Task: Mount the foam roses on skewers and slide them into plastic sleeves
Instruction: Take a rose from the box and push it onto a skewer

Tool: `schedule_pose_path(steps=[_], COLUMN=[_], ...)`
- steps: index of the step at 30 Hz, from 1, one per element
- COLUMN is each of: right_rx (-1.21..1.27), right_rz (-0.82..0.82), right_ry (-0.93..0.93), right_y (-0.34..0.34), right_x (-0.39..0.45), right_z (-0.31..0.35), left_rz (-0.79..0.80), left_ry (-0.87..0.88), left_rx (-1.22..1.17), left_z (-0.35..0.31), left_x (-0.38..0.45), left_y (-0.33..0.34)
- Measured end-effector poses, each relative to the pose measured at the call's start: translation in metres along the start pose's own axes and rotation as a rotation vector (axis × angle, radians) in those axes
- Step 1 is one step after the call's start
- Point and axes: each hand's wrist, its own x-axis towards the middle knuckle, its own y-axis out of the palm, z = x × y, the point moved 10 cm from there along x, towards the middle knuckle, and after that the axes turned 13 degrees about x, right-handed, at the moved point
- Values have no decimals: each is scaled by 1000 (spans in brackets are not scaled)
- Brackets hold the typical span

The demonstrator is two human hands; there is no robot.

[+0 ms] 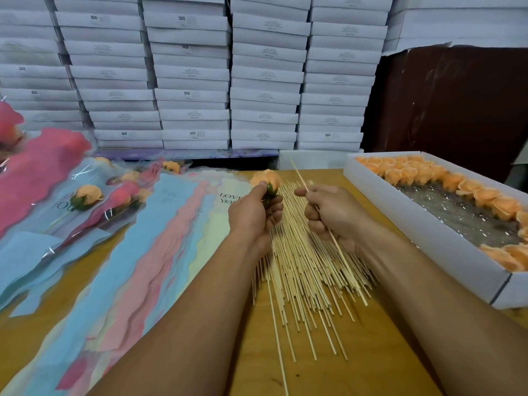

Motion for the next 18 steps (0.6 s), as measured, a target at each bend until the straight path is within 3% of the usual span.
schedule_pose_path(steps=[10,18], right_rx=[67,-54], right_rz=[22,53], right_ry=[52,-73], right_y=[5,15], right_x=[0,-5], right_z=[-6,4], left_rz=[93,136], left_ry=[-51,-97], left_rx=[-96,-207], left_z=[3,4], left_x=[-1,-2], left_y=[8,11])
